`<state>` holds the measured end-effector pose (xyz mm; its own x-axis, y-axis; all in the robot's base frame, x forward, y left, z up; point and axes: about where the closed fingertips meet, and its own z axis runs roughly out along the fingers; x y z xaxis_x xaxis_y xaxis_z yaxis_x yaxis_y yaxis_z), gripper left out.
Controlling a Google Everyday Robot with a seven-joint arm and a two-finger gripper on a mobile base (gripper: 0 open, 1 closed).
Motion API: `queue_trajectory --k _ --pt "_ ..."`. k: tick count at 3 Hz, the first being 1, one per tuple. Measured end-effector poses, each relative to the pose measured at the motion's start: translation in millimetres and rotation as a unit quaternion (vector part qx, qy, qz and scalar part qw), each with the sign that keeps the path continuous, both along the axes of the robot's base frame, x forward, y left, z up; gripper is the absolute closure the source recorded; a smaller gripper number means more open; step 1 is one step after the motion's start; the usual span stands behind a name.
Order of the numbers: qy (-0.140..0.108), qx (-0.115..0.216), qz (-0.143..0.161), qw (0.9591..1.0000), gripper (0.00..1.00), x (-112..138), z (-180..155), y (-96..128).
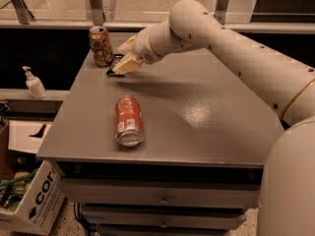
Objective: Move rxbar chocolate near orange can
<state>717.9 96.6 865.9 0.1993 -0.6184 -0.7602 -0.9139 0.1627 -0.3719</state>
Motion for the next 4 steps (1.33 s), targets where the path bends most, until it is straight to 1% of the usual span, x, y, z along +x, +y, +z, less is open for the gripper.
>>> queue_trajectory --k 1,2,3,4 --pt "0.003 -0.002 0.001 1.0 0.0 -1 2 2" --pt "0.011 0.006 -0.017 0.9998 0.0 3 3 -18" --pt "0.023 0.016 -0.052 0.9983 0.0 6 -2 -61" --pt "0.031 0.03 -0.091 0.9949 0.0 7 -5 -113"
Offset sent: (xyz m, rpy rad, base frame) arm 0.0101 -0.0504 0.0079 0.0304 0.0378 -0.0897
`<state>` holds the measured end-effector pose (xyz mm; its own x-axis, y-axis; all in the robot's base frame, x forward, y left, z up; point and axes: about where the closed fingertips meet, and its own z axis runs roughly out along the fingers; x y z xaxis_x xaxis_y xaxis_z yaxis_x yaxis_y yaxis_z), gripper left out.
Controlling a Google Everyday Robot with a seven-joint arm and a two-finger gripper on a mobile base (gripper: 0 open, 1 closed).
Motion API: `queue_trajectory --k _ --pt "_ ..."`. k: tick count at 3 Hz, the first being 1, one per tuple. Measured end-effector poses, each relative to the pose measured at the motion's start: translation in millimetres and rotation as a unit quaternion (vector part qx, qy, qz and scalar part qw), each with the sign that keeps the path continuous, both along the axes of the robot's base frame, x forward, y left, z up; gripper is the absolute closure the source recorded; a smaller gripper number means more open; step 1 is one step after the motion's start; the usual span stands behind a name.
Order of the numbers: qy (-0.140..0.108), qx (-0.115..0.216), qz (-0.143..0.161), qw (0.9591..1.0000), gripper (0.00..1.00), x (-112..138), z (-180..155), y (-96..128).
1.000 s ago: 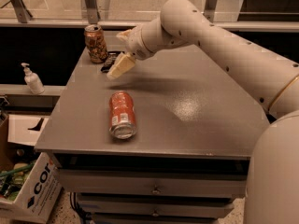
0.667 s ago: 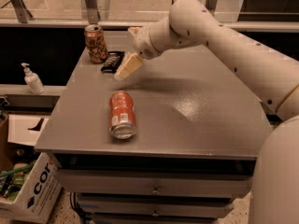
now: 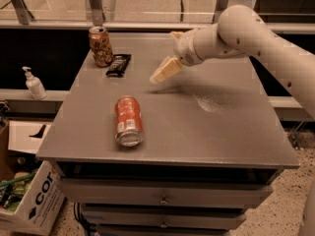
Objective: Move rxbar chocolate near orange can
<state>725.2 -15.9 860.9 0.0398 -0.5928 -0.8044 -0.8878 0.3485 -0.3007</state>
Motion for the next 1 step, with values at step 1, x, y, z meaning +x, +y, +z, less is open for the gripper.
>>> queue_trajectory --k 1 --pt "0.001 0.001 -0.005 1.0 0.0 -0.4 -0.4 -7.0"
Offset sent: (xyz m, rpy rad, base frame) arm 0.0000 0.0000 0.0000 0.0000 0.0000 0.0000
